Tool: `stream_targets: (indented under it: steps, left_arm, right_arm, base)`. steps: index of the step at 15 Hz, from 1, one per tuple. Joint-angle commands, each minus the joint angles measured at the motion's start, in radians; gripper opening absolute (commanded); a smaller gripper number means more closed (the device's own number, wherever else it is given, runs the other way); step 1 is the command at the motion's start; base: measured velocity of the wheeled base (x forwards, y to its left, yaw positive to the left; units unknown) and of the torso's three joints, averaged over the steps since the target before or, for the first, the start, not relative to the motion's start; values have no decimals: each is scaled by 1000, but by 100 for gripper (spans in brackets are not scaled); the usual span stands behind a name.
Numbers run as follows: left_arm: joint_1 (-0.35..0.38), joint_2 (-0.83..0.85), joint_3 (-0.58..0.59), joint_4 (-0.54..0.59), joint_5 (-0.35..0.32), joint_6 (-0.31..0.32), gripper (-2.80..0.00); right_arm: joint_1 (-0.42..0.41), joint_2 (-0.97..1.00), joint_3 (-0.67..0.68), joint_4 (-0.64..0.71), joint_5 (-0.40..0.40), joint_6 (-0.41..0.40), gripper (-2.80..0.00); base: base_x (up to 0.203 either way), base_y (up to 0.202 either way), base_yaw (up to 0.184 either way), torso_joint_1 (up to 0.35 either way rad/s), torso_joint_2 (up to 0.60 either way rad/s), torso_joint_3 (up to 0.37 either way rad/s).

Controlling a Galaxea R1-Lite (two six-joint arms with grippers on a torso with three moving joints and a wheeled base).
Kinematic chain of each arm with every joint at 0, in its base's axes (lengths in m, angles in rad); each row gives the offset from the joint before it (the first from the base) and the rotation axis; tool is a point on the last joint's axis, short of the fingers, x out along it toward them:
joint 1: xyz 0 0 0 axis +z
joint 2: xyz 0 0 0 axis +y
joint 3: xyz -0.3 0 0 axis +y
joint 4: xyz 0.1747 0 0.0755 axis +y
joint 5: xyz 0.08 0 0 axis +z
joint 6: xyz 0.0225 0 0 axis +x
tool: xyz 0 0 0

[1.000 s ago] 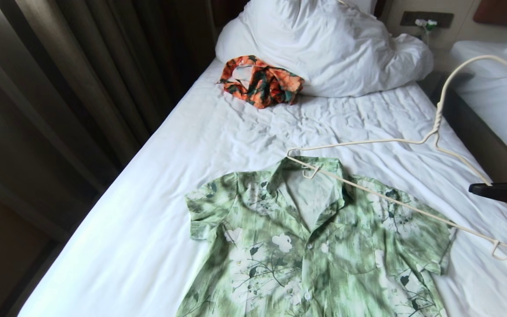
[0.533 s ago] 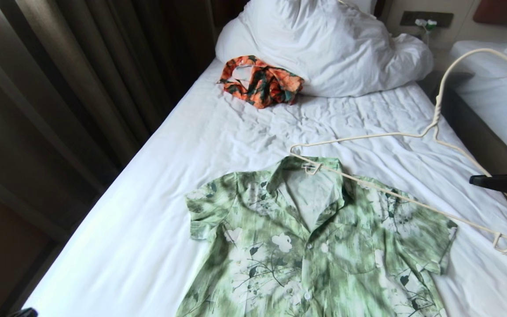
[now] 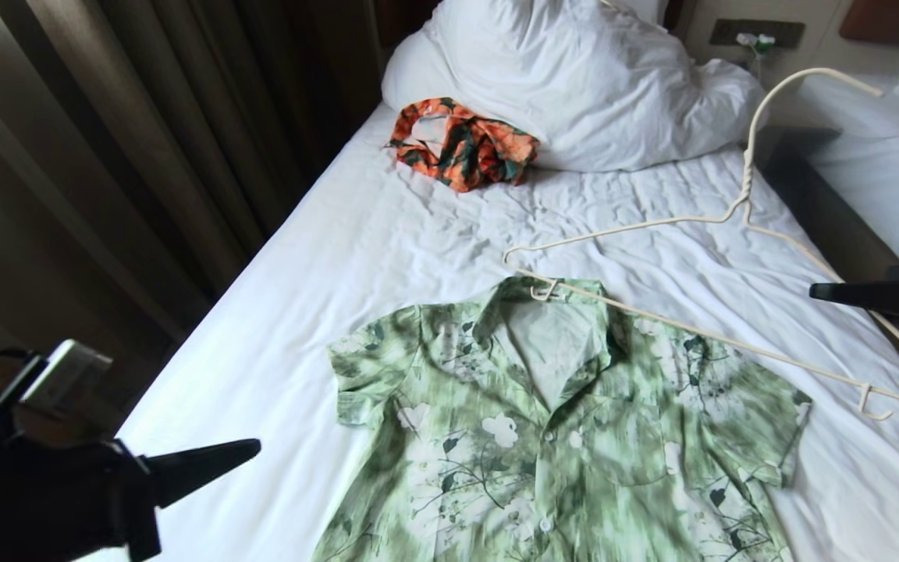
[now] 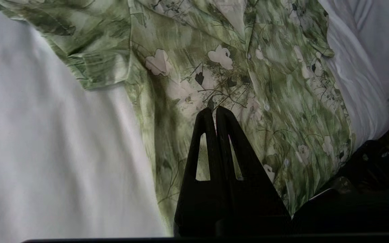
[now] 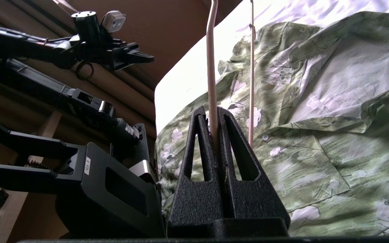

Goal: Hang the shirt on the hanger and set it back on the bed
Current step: Lift the shirt and hanger

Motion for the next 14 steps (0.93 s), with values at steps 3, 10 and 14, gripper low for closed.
stream_targets:
  steps: [3,10,14]
  left_arm:
    - [-194,302,-129,-114,40,-110,-280]
    - [-312,683,-377,-206,164,-121,-280]
    - [-320,819,-533,-223,195,-119,0]
  right_arm:
    - [-4,45,-38,1,8,-4,-280]
    - [-68,100,-104,1,8,-2,-280]
    - [-74,103,-96,1,8,-6,-280]
  base:
    - [0,0,0,0,0,0]
    - [0,0,0,0,0,0]
    - [0,0,0,0,0,0]
